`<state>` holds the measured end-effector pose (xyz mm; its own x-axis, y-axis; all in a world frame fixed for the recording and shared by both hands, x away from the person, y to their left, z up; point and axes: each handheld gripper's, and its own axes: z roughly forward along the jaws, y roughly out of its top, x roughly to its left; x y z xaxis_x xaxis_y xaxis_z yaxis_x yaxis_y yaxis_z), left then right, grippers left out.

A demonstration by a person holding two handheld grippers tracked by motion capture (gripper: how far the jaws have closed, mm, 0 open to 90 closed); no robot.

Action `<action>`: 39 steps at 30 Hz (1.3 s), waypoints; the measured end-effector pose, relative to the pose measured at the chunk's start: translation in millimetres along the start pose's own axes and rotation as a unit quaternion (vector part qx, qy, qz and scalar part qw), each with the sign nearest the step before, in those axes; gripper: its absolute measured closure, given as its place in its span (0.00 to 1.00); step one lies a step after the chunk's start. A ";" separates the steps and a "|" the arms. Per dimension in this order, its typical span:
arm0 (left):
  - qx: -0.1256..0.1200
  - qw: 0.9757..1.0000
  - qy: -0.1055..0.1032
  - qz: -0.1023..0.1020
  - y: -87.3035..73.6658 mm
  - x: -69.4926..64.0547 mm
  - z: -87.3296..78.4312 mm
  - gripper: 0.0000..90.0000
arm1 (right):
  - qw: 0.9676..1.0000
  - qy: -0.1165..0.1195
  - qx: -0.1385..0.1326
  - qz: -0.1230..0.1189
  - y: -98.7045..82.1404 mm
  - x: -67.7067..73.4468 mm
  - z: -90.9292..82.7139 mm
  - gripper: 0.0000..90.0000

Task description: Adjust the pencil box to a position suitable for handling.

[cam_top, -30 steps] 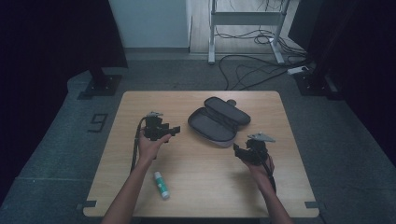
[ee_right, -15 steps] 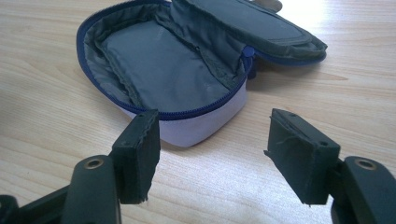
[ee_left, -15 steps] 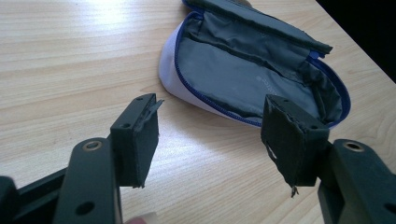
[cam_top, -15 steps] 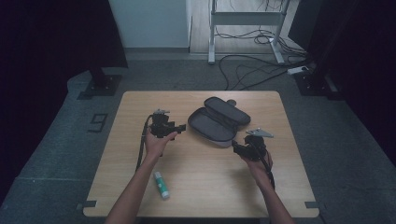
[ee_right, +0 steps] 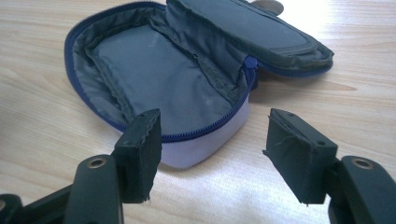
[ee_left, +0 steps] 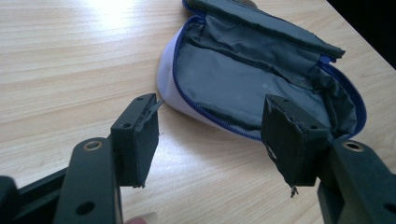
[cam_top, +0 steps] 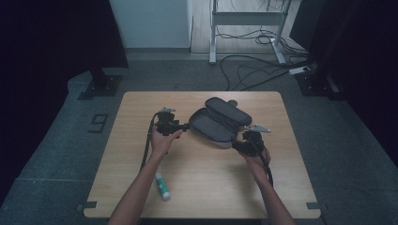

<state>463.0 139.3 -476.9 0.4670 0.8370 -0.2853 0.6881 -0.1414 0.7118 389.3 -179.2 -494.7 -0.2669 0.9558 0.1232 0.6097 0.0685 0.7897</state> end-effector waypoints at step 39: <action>0.037 0.999 0.037 -0.014 11.1 8.4 76.0 0.45 | 0.999 -0.019 0.027 0.027 0.0 -8.0 53.9 0.47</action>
<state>516.8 104.6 -520.2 0.4067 0.8778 -0.2530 0.7407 -0.1548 0.6538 431.7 -171.4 -528.0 -0.2052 0.9685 0.1412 0.6626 0.0312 0.7484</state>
